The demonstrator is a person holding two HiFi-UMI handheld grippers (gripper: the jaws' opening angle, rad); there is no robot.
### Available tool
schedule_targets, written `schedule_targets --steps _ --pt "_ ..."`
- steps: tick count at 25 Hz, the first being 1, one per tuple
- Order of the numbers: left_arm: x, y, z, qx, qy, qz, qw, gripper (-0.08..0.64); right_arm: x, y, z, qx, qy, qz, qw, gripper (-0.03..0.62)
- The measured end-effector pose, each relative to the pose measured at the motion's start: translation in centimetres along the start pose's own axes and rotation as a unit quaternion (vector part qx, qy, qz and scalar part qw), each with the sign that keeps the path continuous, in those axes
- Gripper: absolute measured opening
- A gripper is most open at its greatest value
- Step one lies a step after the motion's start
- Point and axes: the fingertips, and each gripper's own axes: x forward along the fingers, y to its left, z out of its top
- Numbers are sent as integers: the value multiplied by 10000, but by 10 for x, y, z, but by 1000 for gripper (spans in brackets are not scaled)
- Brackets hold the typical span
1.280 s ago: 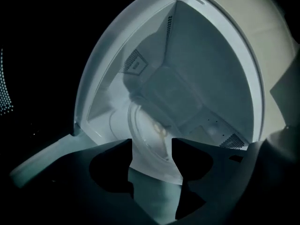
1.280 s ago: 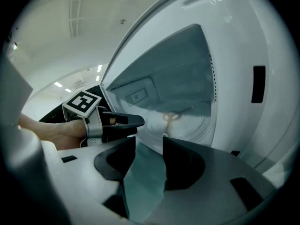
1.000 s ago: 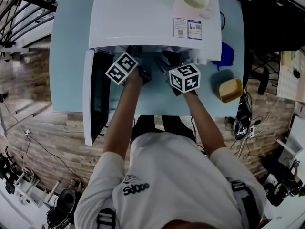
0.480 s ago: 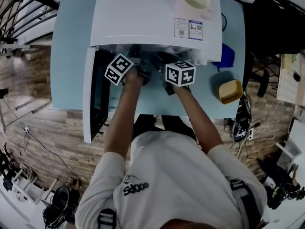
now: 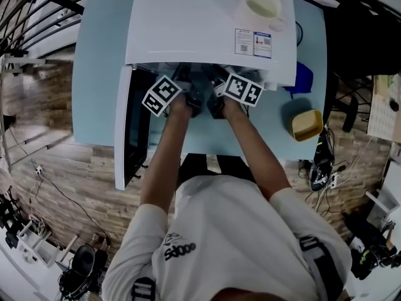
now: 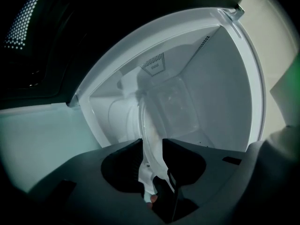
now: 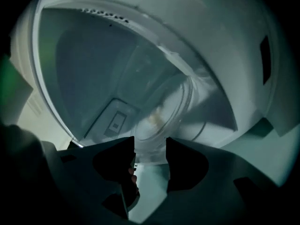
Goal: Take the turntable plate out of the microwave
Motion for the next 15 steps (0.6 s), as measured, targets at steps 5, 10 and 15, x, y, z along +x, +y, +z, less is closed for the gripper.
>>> schedule_targets --steps 5,10,15 --pt "1 0 2 24 50 -25 10000 130 0 -5 6 739 -479 -66 9961 170" --pt "-2 -4 4 76 9 -102 9999 119 5 -8 7 1450 -725 88 9867 104" --pt "-5 11 5 -22 2 -2 10000 117 7 -9 -2 1981 -592 350 9778 32"
